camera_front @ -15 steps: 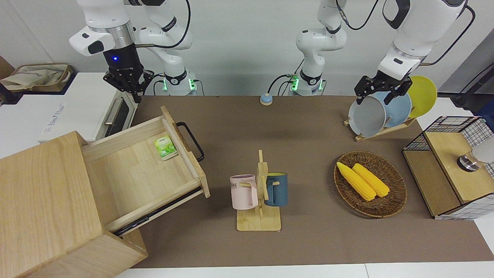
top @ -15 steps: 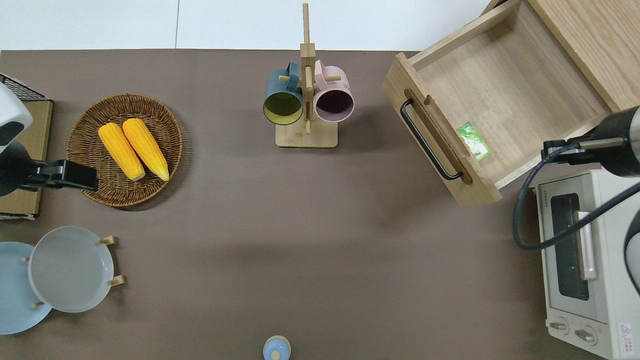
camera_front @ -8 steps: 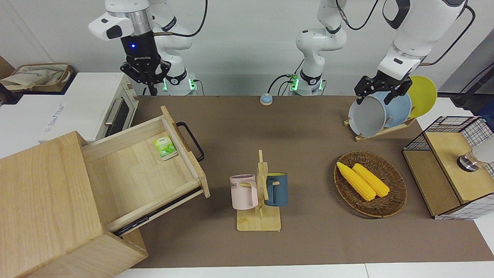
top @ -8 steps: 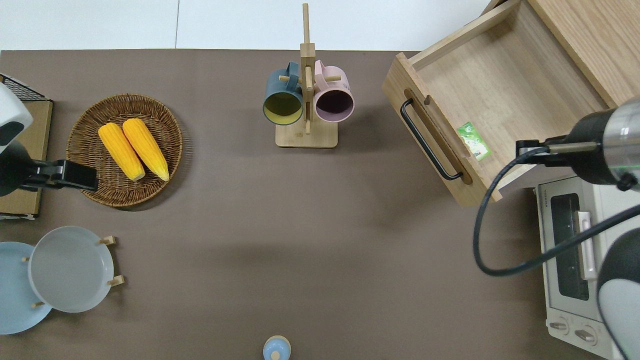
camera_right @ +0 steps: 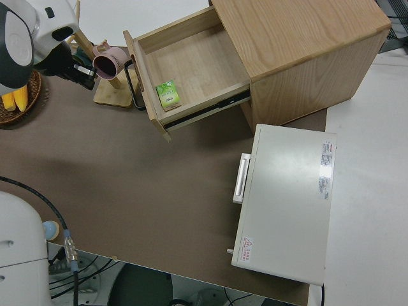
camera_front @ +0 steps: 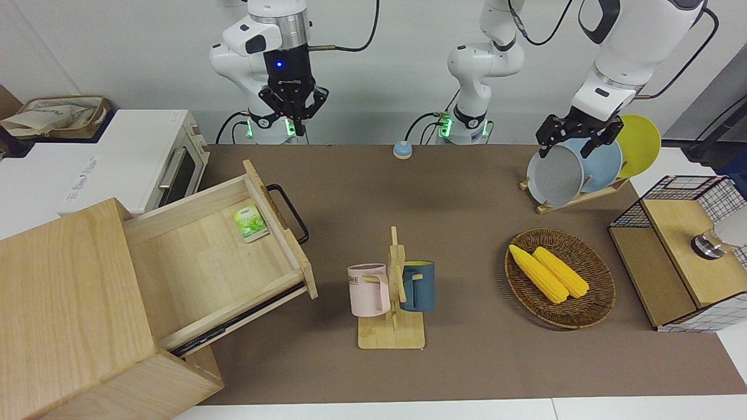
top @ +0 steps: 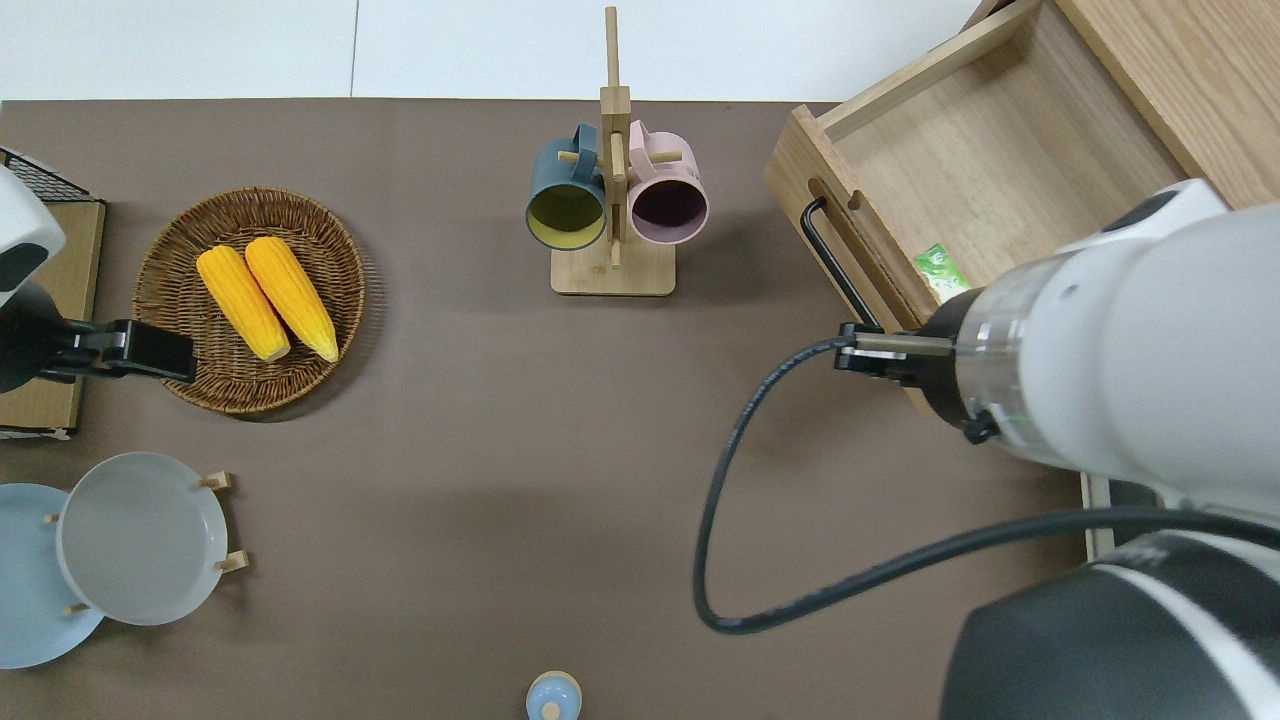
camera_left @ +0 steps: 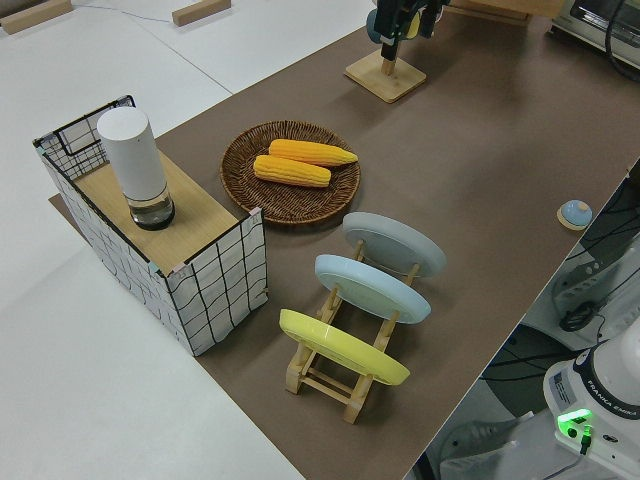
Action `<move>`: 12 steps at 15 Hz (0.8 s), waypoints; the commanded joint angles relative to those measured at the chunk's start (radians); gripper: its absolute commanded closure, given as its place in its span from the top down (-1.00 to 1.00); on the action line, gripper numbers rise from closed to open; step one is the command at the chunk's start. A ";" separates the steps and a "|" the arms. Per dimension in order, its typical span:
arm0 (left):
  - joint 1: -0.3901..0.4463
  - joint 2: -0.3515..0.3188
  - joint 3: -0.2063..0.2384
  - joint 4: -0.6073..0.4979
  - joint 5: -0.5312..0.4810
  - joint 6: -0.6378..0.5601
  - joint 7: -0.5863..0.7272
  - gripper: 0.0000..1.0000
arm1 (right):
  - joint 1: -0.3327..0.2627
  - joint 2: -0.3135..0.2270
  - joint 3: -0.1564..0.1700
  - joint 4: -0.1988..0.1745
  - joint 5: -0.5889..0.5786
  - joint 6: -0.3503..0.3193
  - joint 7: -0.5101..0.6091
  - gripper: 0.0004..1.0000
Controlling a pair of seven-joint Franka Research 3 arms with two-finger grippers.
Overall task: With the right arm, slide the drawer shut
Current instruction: 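Swing the right arm to the drawer front and push it away from the robot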
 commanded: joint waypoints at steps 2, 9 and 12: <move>0.004 0.011 -0.006 0.026 0.017 -0.020 0.010 0.99 | 0.078 0.047 -0.003 -0.002 -0.031 0.013 0.256 -1.00; 0.004 0.011 -0.006 0.024 0.017 -0.020 0.010 0.99 | 0.107 0.149 -0.003 -0.037 -0.042 0.048 0.537 -1.00; 0.004 0.011 -0.006 0.026 0.017 -0.020 0.010 0.99 | 0.107 0.183 -0.006 -0.060 -0.039 0.093 0.677 -1.00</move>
